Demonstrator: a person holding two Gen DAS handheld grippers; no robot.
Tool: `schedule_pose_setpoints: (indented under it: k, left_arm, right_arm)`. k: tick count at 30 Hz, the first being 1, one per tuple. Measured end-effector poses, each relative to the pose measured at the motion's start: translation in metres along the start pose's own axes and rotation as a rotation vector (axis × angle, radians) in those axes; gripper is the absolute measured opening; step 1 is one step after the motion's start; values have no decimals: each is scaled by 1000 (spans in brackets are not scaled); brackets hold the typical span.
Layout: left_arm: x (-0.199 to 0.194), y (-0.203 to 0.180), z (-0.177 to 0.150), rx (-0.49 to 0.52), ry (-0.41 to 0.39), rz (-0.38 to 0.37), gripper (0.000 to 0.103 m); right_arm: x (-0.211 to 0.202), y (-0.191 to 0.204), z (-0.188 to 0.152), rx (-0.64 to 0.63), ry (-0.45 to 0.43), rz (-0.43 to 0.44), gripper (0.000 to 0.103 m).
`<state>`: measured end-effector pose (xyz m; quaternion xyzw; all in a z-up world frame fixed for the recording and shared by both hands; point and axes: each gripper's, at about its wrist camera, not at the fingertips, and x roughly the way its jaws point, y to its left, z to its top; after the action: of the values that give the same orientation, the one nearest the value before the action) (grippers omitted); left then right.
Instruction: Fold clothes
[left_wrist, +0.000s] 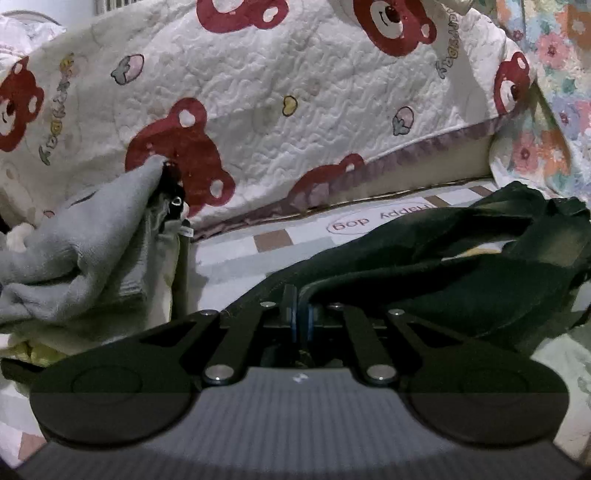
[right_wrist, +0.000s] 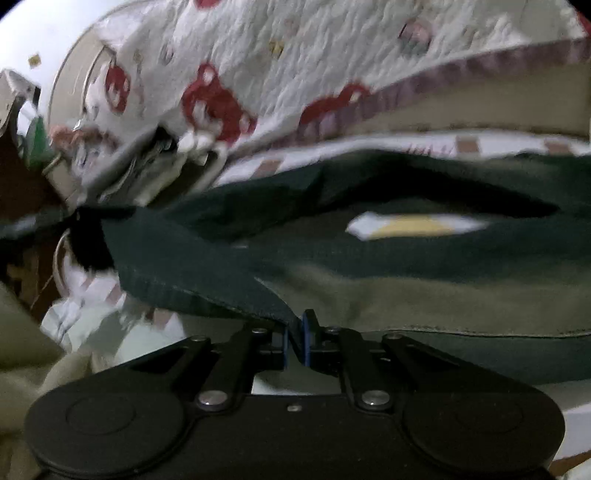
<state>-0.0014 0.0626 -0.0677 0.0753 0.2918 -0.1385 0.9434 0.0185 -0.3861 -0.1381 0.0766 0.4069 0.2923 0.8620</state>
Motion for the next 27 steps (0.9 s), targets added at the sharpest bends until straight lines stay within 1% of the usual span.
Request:
schedule_pose_setpoints:
  k: [2,4,5,7,8,10,12,13,14,15,16,17,18,20,22,23,24,27]
  left_arm:
    - [20,2,-11,-14,115,14,10]
    - [32,7,-23,-48,186,38,10]
    - [31,10,-24,-58,184,52,10]
    - [26,17,-24,-73,163,79,13]
    - [23,19,-22,-59,146,102,13]
    - [21,24,-18,-38,116,131,14]
    - [22,31,-16,-45,101,164,14]
    - [25,36,-16,-58,99,183,14]
    - [29,42,-15,-74,98,202,14]
    - [36,51,-18,-102,107,197,14]
    - [43,60,-21,-134,117,187,14]
    - [52,66,-26,-163,141,186,14]
    - [61,71,-31,-193,167,188,11]
    - [71,70,-40,-228,203,180,11]
    - [70,63,-48,-248,210,132,13]
    - [68,58,-50,-247,207,111,14]
    - [66,53,-52,-240,211,97,16]
    - [64,47,-58,-205,253,88,23]
  right_arm:
    - [18,10,-10,-63,107,-65,13]
    - [25,22,-14,-91,149,-106,16]
    - [25,28,-13,-103,148,-129,16]
    - [20,32,-5,-121,123,-146,17]
    - [16,33,-1,-129,110,-151,16]
    - [12,27,9,-110,88,-137,16]
    - [10,21,14,-86,69,-133,18]
    - [11,20,16,-86,58,-145,18]
    - [12,20,18,-101,45,-165,20]
    - [13,21,22,-137,31,-192,24]
    - [14,21,26,-180,17,-222,26]
    - [15,22,31,-224,2,-251,32]
    - [16,23,35,-267,-13,-280,35]
    - [22,14,48,-258,-36,-306,37]
    - [30,6,56,-233,-24,-311,37]
    - [33,7,58,-236,-17,-324,37]
    - [35,9,59,-240,-12,-338,39]
    - [34,15,57,-220,-13,-362,41]
